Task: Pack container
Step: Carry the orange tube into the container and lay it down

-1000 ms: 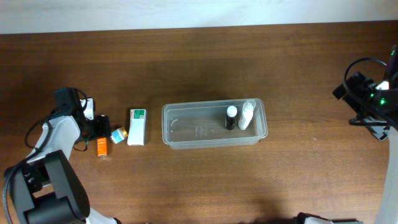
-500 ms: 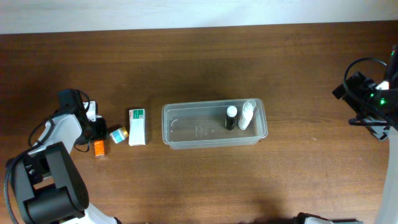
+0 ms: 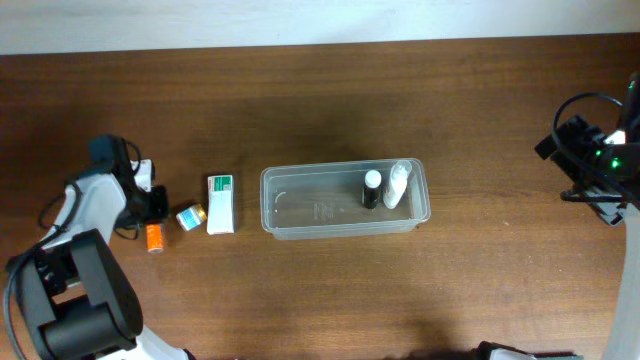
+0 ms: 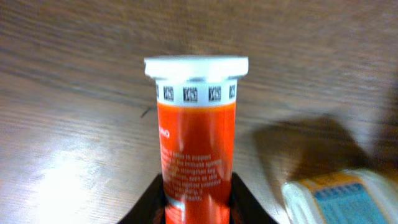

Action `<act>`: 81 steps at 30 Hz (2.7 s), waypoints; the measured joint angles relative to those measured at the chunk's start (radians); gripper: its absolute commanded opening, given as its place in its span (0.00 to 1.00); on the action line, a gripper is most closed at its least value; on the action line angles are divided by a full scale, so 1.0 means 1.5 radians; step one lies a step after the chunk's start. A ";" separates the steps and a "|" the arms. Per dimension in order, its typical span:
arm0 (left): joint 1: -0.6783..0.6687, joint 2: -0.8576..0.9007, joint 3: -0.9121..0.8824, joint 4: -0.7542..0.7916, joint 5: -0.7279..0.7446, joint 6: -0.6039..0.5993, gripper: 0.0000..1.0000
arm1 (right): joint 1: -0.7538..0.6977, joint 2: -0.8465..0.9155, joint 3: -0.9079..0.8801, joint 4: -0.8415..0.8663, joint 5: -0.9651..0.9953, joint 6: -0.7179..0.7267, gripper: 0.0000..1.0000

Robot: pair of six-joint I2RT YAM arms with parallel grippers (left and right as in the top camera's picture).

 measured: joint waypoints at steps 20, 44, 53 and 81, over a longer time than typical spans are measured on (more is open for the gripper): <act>-0.337 -0.132 0.285 -0.165 0.150 0.309 0.00 | 0.000 0.000 0.000 0.000 0.000 0.000 0.98; -0.523 0.076 0.285 -0.135 0.155 0.604 0.06 | 0.000 0.000 0.000 0.000 0.000 0.000 0.98; -0.529 0.123 0.285 -0.143 0.160 0.604 0.00 | 0.000 0.000 0.000 0.000 0.000 0.000 0.98; -0.670 0.123 0.285 -0.169 0.132 0.539 0.01 | 0.000 0.000 0.000 0.000 0.000 0.000 0.99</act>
